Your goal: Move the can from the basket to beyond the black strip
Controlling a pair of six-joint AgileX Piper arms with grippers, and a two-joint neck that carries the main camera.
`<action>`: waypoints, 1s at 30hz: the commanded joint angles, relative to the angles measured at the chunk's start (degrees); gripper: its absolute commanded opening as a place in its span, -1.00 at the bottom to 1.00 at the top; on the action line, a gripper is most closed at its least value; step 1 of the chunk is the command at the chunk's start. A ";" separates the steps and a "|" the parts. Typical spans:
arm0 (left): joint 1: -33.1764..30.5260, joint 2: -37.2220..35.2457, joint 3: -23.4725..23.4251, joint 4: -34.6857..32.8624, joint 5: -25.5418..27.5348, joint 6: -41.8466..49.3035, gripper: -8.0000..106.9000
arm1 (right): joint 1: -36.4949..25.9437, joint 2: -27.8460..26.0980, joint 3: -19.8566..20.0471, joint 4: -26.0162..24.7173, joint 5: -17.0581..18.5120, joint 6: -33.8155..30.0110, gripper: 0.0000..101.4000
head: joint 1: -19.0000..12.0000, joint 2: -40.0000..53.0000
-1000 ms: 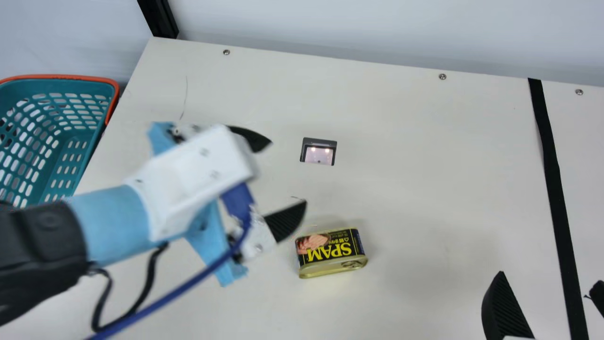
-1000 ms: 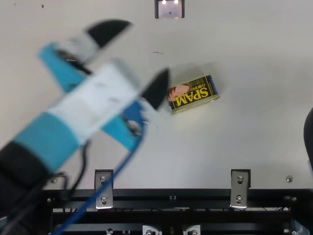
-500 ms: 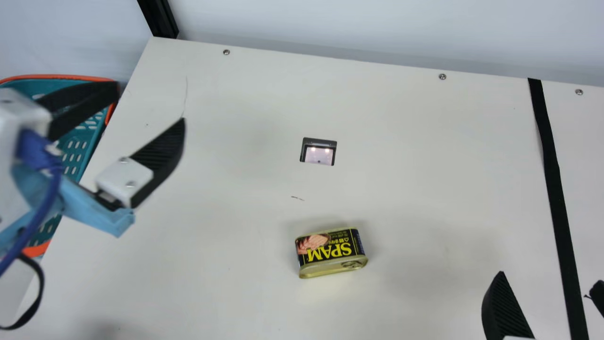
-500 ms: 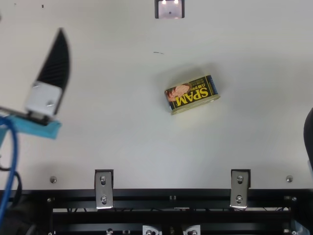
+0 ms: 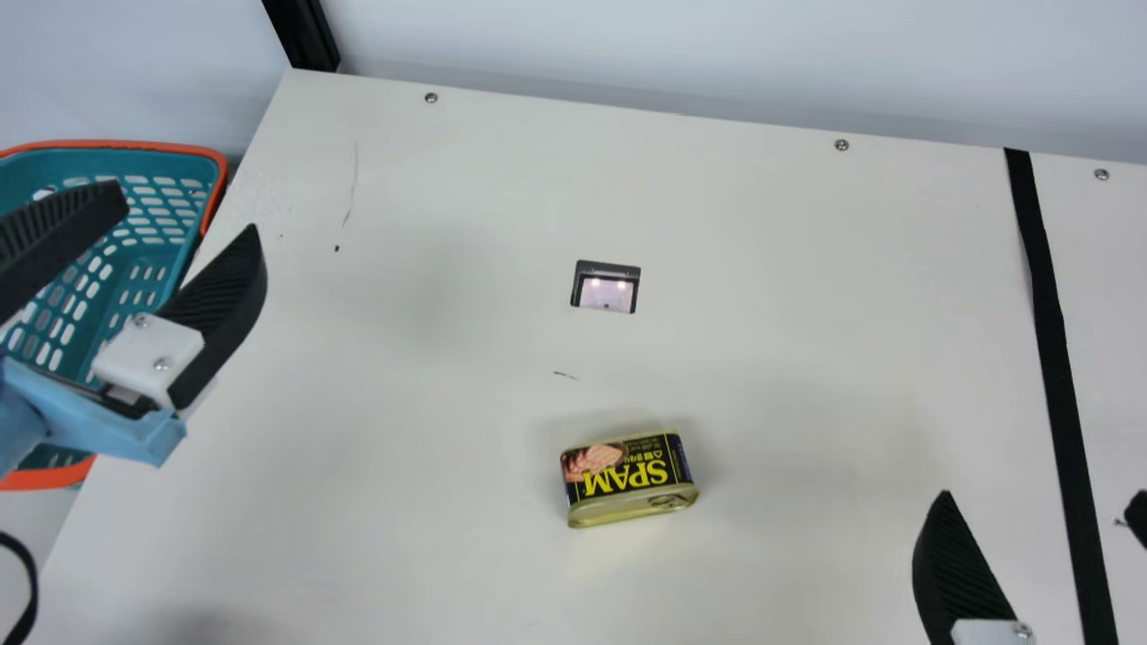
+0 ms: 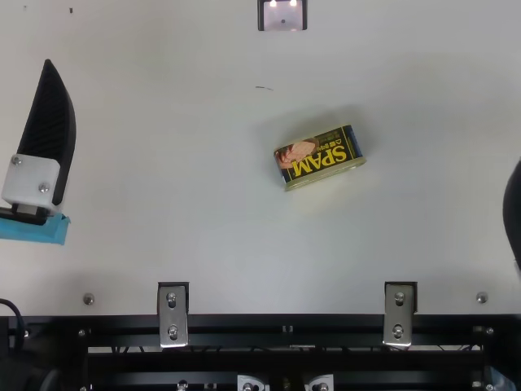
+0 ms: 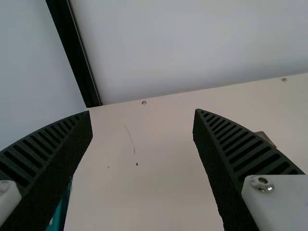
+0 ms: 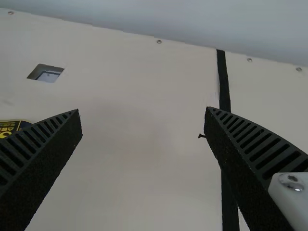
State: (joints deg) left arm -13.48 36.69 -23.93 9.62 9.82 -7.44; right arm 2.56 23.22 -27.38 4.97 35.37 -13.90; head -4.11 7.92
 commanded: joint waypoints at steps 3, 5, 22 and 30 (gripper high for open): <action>0.00 0.00 0.00 0.00 0.00 0.00 0.71 | 4.50 6.75 -4.47 0.33 0.12 -5.02 1.00 | -0.04 -0.60; 0.00 0.00 0.00 0.00 0.00 0.00 0.71 | 6.69 9.10 -5.97 0.09 0.24 -6.67 1.00 | -0.04 -0.60; 0.00 0.00 0.00 0.00 0.00 0.00 0.71 | 11.51 15.34 -9.50 -3.56 -0.31 -7.44 1.00 | -0.04 -0.60; 0.00 0.00 0.00 0.00 0.00 0.00 0.71 | 13.94 26.68 -20.12 -3.46 2.98 -14.05 1.00 | -0.04 -0.60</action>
State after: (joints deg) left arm -13.48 36.69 -23.93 9.62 9.82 -7.44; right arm 16.52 46.47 -44.34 0.69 37.30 -25.38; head -4.11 7.92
